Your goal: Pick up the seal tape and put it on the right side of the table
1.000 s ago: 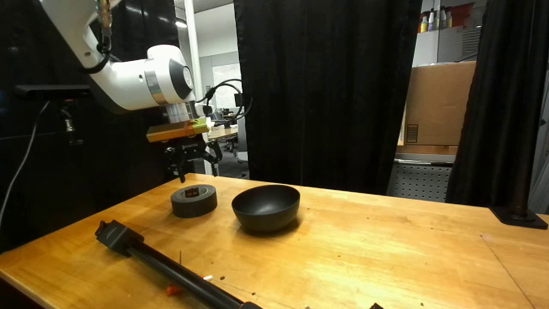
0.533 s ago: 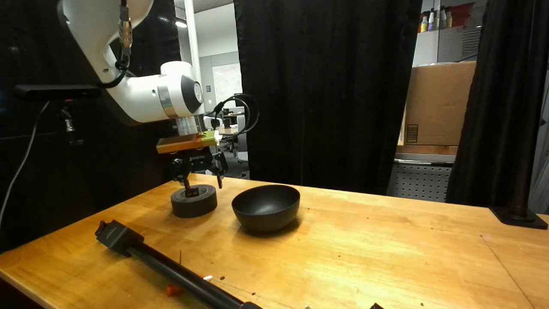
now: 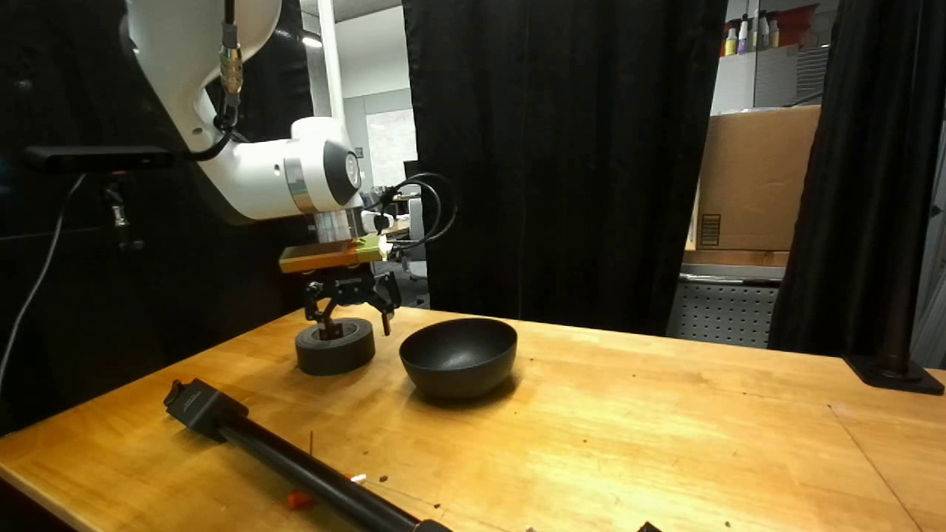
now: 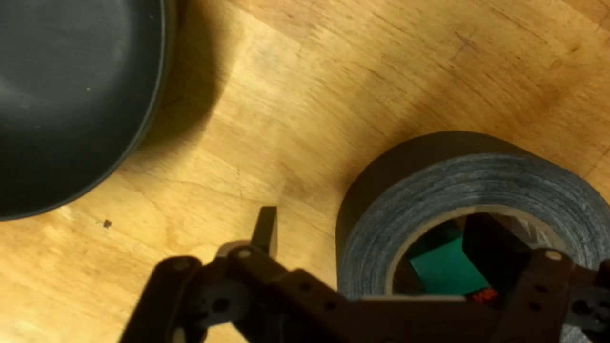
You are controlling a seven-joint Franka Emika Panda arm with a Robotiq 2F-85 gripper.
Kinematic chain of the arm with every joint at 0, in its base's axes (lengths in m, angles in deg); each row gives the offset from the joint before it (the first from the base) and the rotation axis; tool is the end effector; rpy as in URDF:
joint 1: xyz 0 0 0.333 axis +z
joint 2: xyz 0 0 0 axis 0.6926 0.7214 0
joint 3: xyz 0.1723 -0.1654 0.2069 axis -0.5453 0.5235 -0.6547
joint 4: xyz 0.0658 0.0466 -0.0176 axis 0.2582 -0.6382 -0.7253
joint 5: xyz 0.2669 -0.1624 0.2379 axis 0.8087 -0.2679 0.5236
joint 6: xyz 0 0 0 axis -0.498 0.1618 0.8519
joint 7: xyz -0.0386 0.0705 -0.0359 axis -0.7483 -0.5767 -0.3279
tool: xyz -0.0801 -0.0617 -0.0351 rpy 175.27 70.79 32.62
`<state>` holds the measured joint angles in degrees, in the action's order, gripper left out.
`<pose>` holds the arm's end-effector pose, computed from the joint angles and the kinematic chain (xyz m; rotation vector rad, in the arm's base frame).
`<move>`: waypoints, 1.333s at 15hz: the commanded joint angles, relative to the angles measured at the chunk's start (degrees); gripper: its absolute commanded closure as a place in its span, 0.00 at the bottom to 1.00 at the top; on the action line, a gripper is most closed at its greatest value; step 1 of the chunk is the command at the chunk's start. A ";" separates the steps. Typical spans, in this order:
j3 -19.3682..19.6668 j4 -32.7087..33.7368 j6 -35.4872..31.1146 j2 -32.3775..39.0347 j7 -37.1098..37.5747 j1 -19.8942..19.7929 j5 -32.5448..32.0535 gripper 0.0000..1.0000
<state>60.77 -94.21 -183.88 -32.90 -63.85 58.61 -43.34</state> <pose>0.5281 0.2682 0.3088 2.9342 0.8622 0.0363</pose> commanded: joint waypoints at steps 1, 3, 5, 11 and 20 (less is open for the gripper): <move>0.29 -0.33 -0.90 -0.29 -2.13 -0.66 2.11 0.26; 0.36 -0.48 -0.95 -0.36 -2.29 -0.79 2.51 0.42; 0.41 -0.49 -1.00 -0.40 -2.15 -0.81 2.62 0.58; 0.87 -0.65 -1.24 -0.81 -1.22 -0.57 1.94 0.92; 1.78 -3.01 -2.50 -6.41 0.31 -0.78 1.09 0.92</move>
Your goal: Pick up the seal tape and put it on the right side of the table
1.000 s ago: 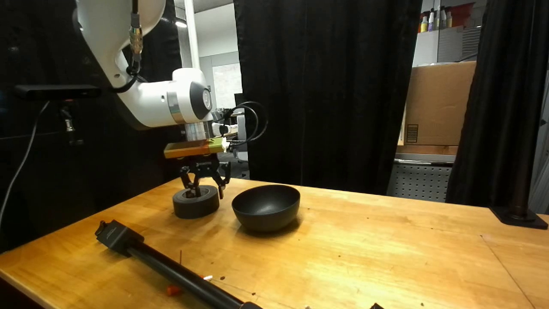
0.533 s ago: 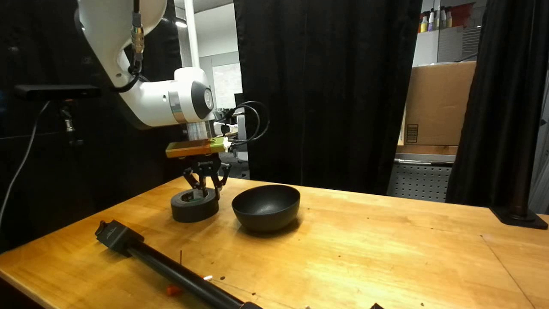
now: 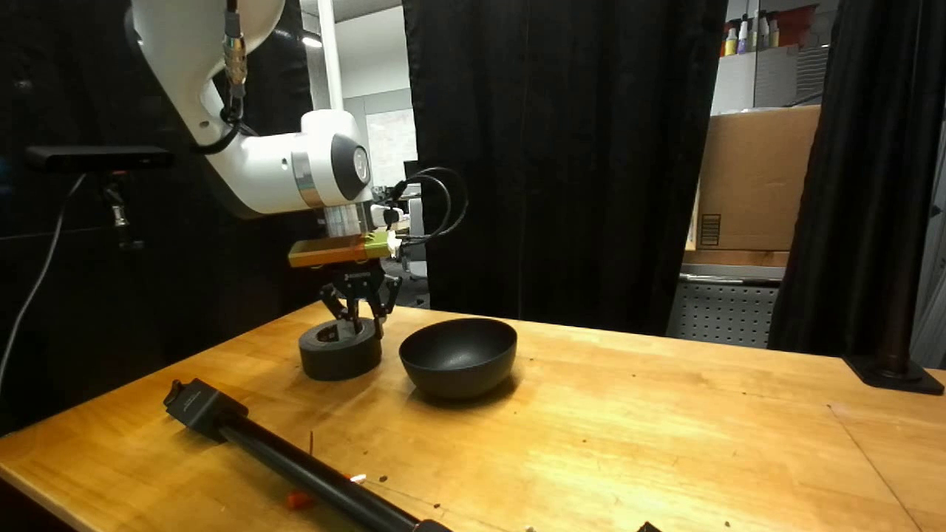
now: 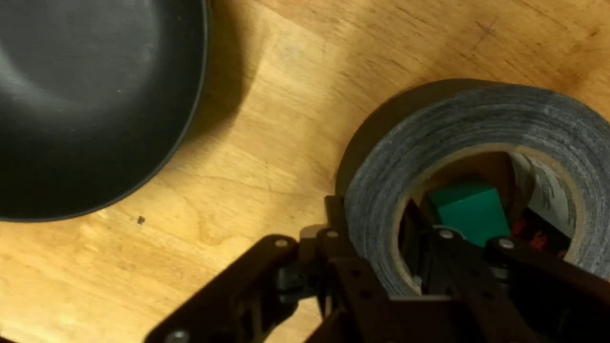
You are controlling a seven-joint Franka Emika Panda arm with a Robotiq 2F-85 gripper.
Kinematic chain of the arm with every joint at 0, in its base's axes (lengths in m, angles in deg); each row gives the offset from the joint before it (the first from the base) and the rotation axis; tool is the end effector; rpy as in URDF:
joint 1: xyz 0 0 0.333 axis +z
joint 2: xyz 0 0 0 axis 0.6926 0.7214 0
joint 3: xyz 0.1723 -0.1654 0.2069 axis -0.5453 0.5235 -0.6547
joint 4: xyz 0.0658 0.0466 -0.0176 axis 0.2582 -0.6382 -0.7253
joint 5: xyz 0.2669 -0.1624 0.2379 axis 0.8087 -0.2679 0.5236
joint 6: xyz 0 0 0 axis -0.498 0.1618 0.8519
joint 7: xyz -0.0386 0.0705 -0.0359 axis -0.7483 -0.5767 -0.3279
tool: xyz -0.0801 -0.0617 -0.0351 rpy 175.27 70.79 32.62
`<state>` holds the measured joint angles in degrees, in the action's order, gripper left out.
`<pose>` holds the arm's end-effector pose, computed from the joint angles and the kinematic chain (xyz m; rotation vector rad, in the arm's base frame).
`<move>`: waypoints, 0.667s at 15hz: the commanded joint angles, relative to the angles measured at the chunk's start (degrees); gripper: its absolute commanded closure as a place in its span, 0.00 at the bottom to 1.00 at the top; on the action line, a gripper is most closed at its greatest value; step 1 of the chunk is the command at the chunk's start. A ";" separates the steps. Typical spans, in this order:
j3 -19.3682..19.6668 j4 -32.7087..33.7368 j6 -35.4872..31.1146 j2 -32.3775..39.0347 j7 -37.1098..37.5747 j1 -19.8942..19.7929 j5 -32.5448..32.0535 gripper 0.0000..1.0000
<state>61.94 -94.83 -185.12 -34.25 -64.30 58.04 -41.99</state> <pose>0.5348 0.2531 0.3191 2.9629 0.8121 0.0785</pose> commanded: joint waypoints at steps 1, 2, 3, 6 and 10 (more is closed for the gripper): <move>0.85 -2.83 -1.44 -6.14 0.86 -0.31 -0.36 0.92; 1.15 -3.24 -1.49 -7.32 1.14 -0.38 -0.70 0.92; 1.34 -3.24 -1.36 -8.16 1.58 -0.35 -0.97 0.92; 2.48 -5.71 -1.55 -12.52 1.77 -1.65 -0.99 0.92; 4.62 -9.13 -1.34 -17.71 2.25 -4.66 -0.67 0.92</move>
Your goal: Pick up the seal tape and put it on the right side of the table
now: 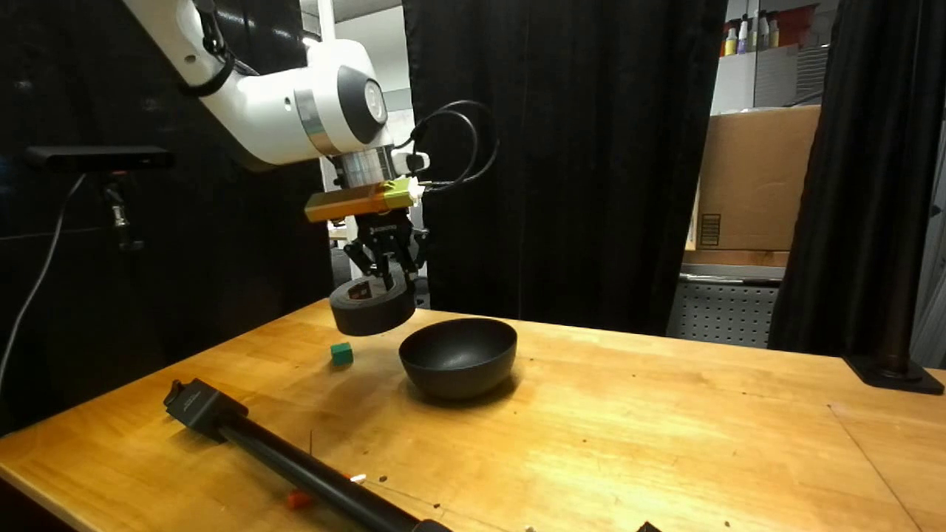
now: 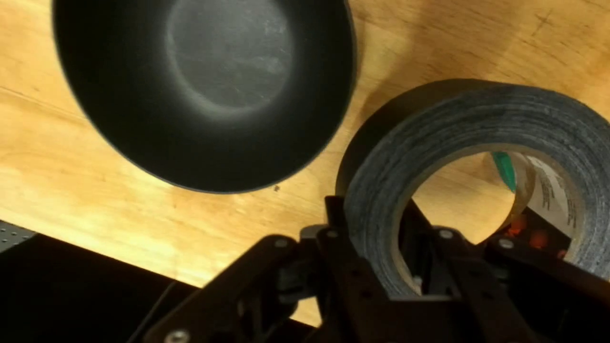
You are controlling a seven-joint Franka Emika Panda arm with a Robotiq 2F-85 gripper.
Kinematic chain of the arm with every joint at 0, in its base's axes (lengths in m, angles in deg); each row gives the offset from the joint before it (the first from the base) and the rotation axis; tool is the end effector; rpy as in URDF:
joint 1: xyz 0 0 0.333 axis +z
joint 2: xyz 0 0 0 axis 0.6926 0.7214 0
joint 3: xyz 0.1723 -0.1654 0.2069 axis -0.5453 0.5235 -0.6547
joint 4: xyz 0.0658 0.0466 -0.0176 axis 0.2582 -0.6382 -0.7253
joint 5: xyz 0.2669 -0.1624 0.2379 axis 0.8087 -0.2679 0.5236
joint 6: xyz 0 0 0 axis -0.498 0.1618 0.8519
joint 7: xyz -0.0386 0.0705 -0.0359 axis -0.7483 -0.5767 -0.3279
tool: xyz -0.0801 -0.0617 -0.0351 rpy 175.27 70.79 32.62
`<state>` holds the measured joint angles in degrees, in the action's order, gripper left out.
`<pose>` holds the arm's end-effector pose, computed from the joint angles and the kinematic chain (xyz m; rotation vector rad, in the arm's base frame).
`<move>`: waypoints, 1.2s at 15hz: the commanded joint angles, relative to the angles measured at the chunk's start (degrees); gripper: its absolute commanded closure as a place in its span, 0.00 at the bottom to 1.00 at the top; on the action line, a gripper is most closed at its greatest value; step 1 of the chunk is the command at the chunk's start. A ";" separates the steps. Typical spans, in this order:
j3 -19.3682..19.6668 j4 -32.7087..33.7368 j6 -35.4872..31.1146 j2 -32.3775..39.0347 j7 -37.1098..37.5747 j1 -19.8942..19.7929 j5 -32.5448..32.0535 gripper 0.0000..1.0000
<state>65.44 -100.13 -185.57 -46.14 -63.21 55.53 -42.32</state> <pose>0.5296 0.1882 0.3957 2.9636 0.6242 0.2614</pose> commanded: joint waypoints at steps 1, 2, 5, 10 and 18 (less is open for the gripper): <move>1.75 -4.83 -0.98 -7.06 1.10 -3.13 -0.16 0.92; 2.38 -5.75 -1.00 -8.24 1.01 -4.06 0.09 0.92; 4.17 -7.91 -0.92 -11.00 1.28 -6.69 0.28 0.92; 6.46 -10.53 -0.59 -14.18 1.87 -10.28 0.38 0.92; 12.16 -17.18 -2.63 -20.53 0.27 -15.69 3.34 0.92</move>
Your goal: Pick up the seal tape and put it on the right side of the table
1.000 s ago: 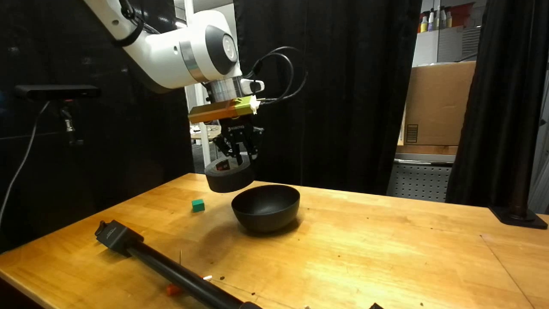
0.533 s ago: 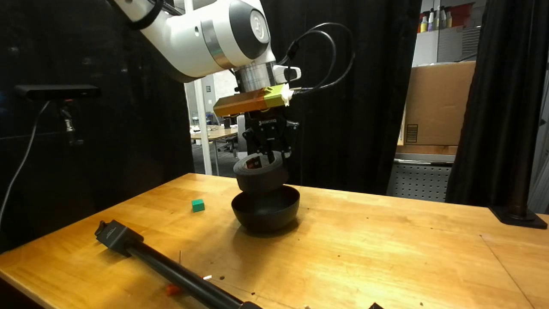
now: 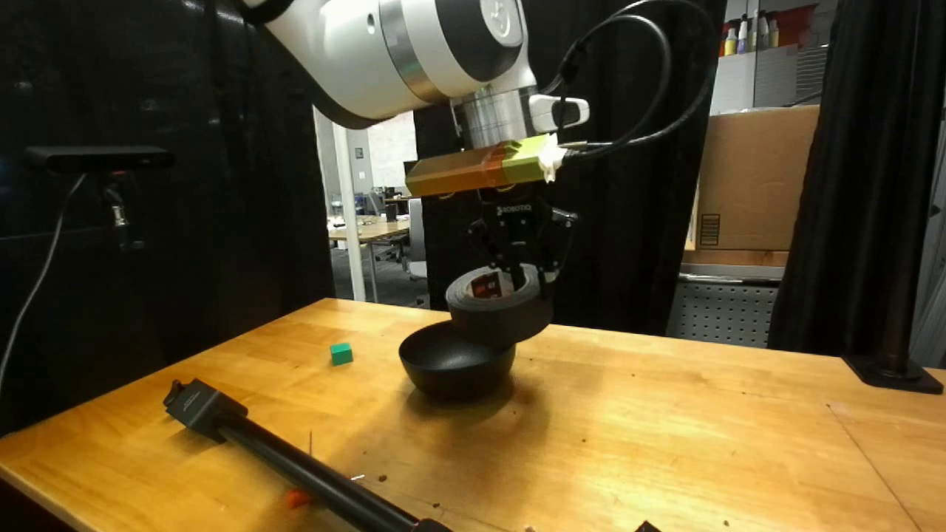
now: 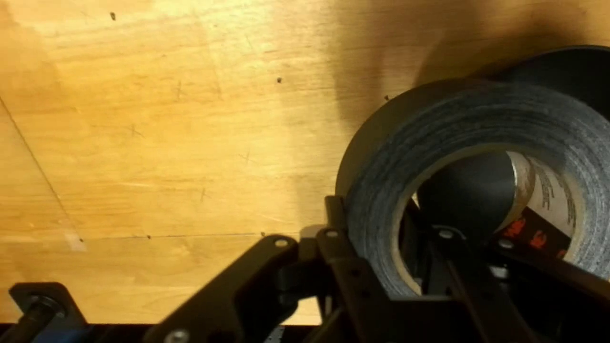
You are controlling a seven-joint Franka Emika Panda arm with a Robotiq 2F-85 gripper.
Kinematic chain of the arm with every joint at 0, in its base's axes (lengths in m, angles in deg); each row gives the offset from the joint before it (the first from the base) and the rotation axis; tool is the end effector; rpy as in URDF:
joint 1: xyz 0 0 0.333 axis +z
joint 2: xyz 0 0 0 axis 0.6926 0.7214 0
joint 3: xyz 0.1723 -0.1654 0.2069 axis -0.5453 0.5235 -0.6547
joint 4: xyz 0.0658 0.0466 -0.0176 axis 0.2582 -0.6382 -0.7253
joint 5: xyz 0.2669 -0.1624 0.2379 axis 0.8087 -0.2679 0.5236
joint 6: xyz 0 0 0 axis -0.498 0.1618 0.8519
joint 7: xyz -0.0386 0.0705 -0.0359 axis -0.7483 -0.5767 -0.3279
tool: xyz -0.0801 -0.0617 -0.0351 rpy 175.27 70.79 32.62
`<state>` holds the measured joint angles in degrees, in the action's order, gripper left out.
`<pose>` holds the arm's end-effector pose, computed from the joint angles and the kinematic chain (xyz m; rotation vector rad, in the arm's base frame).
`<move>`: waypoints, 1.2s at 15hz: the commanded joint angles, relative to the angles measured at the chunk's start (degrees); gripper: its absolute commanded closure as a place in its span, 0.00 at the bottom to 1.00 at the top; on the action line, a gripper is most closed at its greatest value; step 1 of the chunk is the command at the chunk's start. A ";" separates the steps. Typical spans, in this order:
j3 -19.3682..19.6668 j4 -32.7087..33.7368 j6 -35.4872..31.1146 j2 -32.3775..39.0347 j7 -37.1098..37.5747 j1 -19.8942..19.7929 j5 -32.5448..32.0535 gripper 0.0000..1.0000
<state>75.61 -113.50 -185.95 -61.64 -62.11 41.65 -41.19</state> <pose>0.4833 -0.0377 0.4284 3.0069 -0.0562 0.2893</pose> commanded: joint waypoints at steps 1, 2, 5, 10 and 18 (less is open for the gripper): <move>2.96 -4.72 -2.59 -5.71 -0.98 -2.62 2.56 0.92; 4.04 -5.87 -3.10 -6.51 -1.62 -3.49 2.77 0.92; 6.85 -8.25 -4.97 -7.52 -2.93 -5.80 3.31 0.92; 10.59 -10.76 -8.54 -5.88 -5.43 -7.86 6.15 0.92; 10.61 -12.67 -10.60 -1.97 -6.64 -8.03 6.54 0.92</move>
<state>86.63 -125.82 -194.23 -64.26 -67.48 33.57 -36.60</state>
